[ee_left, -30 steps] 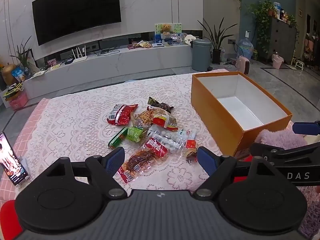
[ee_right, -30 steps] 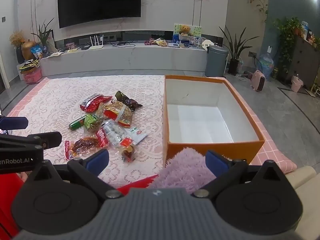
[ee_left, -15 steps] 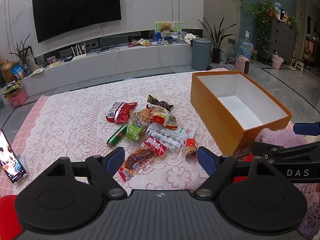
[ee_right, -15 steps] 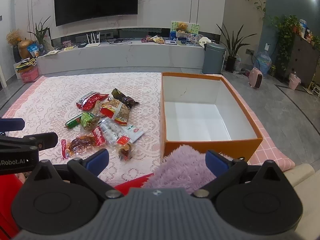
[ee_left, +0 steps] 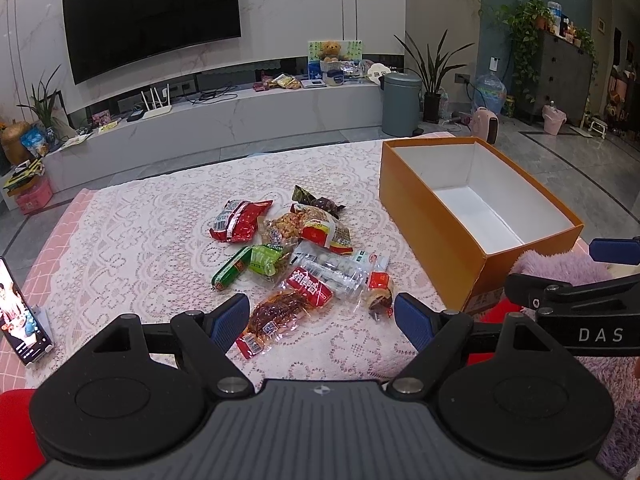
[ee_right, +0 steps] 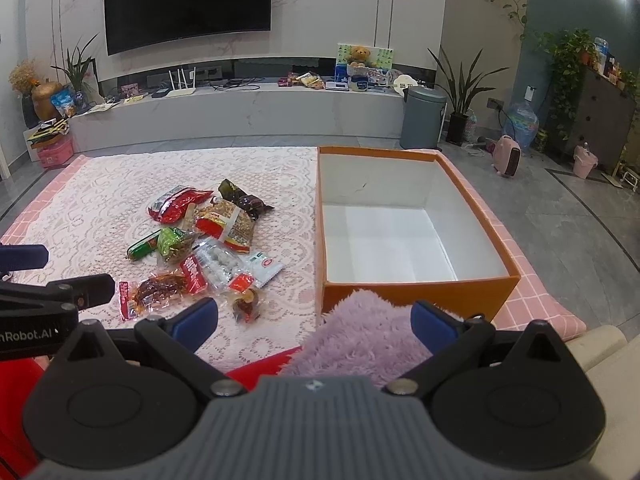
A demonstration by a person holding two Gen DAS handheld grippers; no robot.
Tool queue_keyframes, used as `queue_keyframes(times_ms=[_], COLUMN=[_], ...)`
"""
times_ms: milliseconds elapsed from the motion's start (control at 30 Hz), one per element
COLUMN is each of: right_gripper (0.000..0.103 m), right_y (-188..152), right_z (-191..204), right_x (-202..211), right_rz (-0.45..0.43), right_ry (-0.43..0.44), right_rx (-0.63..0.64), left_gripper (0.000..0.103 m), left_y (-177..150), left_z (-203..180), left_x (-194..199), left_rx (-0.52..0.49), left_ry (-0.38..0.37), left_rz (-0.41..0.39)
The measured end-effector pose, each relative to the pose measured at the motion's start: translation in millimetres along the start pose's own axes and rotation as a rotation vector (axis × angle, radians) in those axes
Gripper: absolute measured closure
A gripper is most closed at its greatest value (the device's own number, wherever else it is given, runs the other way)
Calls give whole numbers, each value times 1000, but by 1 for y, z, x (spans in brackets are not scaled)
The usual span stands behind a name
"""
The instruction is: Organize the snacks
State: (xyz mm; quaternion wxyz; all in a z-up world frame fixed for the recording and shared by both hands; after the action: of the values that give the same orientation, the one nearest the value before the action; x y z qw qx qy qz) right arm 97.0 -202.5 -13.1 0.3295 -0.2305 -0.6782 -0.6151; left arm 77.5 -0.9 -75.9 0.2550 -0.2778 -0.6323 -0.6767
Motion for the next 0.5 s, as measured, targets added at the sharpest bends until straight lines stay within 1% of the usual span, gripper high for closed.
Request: queue_keyframes(times_ms=[500], right_gripper=[3], right_y=[2], right_z=[-2], right_x=[1], right_rz=[-13], right_ry=[-13], right_rx=[7], left_gripper=[7], left_y=[-3], left_z=[-4], left_x=[0], left_rx=[-2], left_ry=[-1], left_rz=[2])
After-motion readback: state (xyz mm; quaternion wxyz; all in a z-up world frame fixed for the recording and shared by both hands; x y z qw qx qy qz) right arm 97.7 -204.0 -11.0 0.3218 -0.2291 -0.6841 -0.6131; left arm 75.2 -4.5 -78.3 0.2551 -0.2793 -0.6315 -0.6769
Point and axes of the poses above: each gripper's, at about its wrist camera, not at the fingertips, and x roughly against the way its jaws point, z to its left, y to its top, the point moved 10 cm from there along -x, roughly the way its jaws point, and after that the axes turned 4 degrees about z, right-handed, at the moved point
